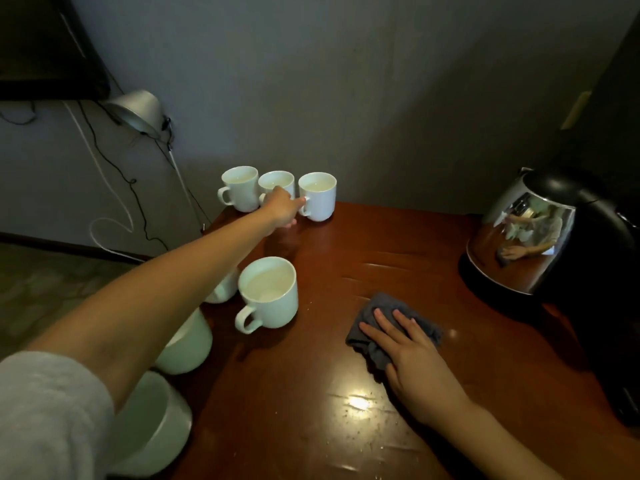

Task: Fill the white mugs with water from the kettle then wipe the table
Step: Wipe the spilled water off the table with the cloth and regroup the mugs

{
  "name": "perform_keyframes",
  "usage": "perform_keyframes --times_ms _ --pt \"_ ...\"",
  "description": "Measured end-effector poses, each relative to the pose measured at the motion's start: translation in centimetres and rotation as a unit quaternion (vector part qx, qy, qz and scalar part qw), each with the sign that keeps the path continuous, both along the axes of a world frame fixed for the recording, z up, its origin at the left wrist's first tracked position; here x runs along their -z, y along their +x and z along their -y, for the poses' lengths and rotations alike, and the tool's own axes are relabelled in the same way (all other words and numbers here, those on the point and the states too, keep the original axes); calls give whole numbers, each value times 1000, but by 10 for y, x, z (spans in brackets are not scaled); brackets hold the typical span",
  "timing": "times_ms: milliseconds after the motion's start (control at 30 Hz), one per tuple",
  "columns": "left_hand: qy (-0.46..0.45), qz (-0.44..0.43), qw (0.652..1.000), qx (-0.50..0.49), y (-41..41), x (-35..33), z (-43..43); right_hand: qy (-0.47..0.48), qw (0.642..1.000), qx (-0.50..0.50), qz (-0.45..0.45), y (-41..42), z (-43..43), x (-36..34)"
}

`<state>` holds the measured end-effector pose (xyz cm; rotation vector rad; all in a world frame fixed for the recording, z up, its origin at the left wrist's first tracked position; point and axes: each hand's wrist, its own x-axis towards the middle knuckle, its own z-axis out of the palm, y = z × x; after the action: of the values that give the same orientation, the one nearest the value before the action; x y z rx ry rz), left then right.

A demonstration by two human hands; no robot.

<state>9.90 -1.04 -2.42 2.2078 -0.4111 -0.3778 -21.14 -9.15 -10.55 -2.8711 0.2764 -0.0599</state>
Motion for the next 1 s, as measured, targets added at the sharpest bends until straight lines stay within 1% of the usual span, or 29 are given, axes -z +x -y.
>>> perform_keyframes --times_ms 33,67,133,200,233,300,367,400,467,567,667,733,833,900,1000 --pt "18 54 998 7 -9 -8 -12 2 1000 2 -1 -1 -3 -2" --pt "4 92 996 12 -21 -19 -20 11 1000 9 -5 -2 -3 -2" --pt "-69 130 989 29 -58 -41 -40 16 1000 18 -3 -3 -8 -2" --pt "-120 139 981 62 -102 -63 -64 17 1000 25 -1 -5 -14 -1" --pt "-130 136 979 79 -126 -72 -77 18 999 30 -4 -7 -17 -1" --pt "-163 115 976 92 -172 -81 -106 13 999 34 -7 -10 -24 -1" --pt "-206 99 971 73 -211 -72 -129 19 999 39 0 -14 -31 -1" --pt "-212 101 970 53 -226 -61 -137 21 999 40 2 -17 -34 -1" --pt "-197 103 975 6 -248 -31 -143 19 999 39 0 -22 -40 1" --pt "-156 58 984 -60 -255 12 -136 20 999 41 2 -33 -50 4" --pt "-143 71 978 -135 -240 38 -129 23 999 44 4 -46 -59 5" --pt "-150 68 969 -182 -222 51 -128 28 999 44 8 -55 -64 5" --pt "-177 34 955 -235 -198 62 -128 28 999 45 13 -65 -69 5" --pt "-184 22 955 -231 -191 68 -128 27 999 43 10 -68 -71 6" --pt "-209 -8 958 -197 -192 69 -127 32 998 47 9 -72 -73 5"
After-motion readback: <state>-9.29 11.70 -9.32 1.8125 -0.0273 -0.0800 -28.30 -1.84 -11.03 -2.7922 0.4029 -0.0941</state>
